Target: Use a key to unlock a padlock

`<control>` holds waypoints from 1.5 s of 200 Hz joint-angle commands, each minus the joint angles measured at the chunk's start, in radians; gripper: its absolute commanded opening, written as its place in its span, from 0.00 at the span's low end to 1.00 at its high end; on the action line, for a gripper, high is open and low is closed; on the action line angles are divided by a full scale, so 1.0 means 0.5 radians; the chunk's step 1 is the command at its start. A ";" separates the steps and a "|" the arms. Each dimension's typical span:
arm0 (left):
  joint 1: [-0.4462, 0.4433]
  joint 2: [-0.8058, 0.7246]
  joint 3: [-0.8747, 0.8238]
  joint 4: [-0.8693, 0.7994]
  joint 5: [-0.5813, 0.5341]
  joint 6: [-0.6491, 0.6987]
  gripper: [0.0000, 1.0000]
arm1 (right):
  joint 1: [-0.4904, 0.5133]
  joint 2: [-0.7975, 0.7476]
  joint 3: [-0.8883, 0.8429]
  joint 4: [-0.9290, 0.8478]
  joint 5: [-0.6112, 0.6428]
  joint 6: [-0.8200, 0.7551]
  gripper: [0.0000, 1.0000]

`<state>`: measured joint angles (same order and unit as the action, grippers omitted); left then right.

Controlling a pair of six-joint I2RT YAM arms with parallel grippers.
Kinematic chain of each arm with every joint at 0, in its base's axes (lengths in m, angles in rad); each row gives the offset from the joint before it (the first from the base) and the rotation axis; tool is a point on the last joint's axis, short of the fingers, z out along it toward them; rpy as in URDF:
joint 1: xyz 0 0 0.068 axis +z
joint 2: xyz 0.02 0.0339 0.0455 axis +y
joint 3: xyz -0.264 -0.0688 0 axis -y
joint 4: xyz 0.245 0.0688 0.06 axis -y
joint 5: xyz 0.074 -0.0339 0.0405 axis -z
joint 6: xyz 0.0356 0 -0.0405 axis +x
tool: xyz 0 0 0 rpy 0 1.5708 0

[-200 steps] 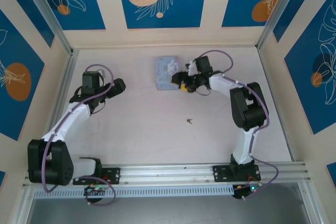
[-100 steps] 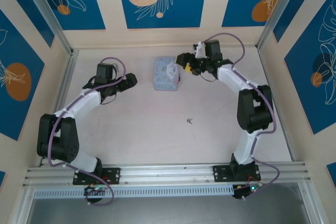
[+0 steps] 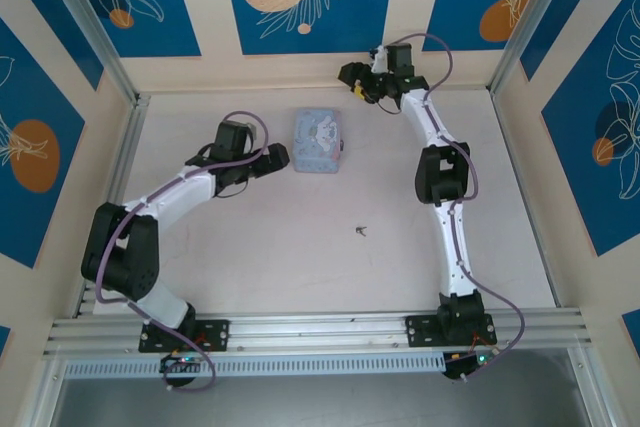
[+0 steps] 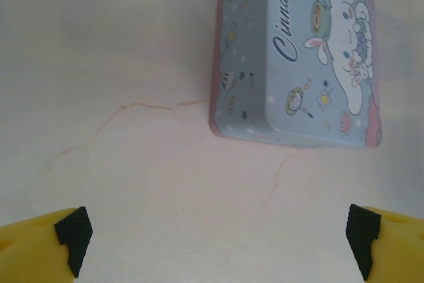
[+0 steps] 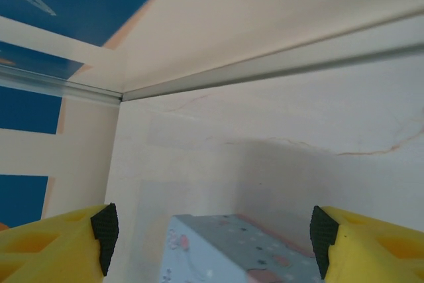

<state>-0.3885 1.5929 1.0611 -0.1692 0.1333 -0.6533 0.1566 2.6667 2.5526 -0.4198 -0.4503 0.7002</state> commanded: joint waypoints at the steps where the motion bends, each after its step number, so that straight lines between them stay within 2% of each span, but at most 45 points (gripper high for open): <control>1: -0.092 0.038 0.054 0.013 -0.095 -0.081 1.00 | 0.012 0.090 0.068 0.102 -0.154 0.135 0.78; 55: -0.240 0.034 0.043 -0.030 -0.188 -0.184 1.00 | 0.126 0.192 0.103 0.160 -0.231 0.075 0.78; 84: -0.261 -0.003 0.019 -0.052 -0.229 -0.240 1.00 | 0.165 0.106 0.000 0.067 -0.377 -0.048 0.73; 127: -0.266 -0.071 -0.080 -0.034 -0.268 -0.356 1.00 | 0.201 -0.353 -0.749 0.197 -0.433 -0.256 0.67; 160: -0.269 -0.169 -0.235 0.016 -0.308 -0.493 1.00 | 0.202 -0.687 -1.322 0.429 -0.495 -0.268 0.65; 200: -0.271 -0.347 -0.425 0.033 -0.410 -0.567 1.00 | 0.241 -0.991 -1.862 0.630 -0.530 -0.249 0.62; 250: -0.272 -0.406 -0.490 0.015 -0.481 -0.512 1.00 | 0.324 -1.275 -2.403 0.942 -0.503 -0.103 0.62; 300: -0.269 -0.273 -0.408 -0.005 -0.514 -0.366 1.00 | 0.401 -1.497 -2.735 1.071 -0.407 -0.031 0.62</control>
<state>-0.5140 1.4151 0.8291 -0.1612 -0.1005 -0.8852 0.3431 1.9888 1.2457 0.0628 -0.6685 0.6544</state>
